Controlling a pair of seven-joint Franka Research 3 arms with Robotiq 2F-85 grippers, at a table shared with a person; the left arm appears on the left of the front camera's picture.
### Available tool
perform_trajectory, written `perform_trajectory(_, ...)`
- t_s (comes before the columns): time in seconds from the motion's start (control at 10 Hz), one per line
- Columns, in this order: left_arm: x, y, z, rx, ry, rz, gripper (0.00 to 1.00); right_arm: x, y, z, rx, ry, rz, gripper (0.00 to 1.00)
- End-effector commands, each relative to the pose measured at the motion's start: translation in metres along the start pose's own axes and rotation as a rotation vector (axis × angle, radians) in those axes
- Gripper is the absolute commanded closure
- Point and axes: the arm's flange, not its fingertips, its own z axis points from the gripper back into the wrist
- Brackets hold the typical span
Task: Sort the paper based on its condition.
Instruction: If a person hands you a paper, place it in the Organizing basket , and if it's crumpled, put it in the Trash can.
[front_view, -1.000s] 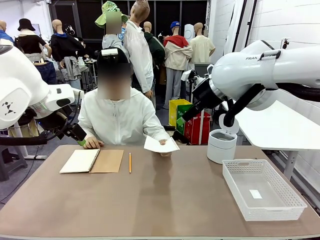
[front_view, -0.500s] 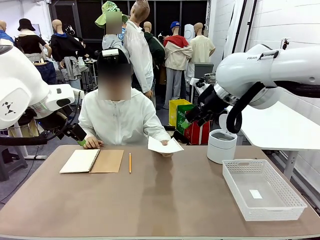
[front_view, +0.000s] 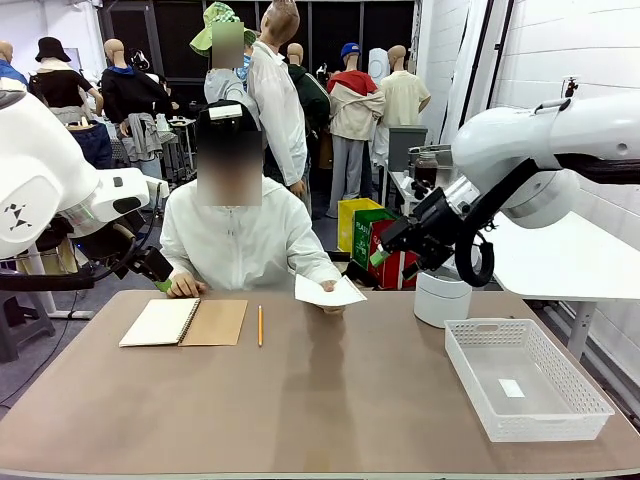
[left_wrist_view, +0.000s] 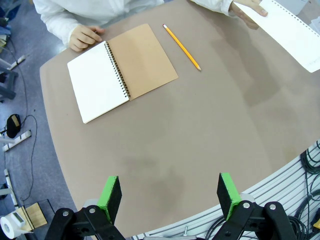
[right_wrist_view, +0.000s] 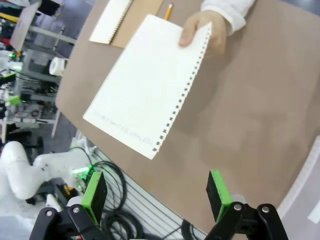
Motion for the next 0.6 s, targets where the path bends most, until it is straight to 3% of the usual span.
perform_trajectory(0.0,0.0,0.0,0.0,-0.002,-0.001,0.0,0.0,0.004,0.005,0.004,0.017,-0.011,0.001,0.0)
perform_trajectory(0.4,0.0,0.0,0.0,-0.002,-0.001,0.0,0.0,0.002,0.004,0.003,-0.003,-0.009,0.005,0.0)
perform_trajectory(0.5,0.0,0.0,0.0,-0.002,-0.001,0.0,0.0,0.01,-0.005,0.0,0.033,-0.004,-0.125,0.0)
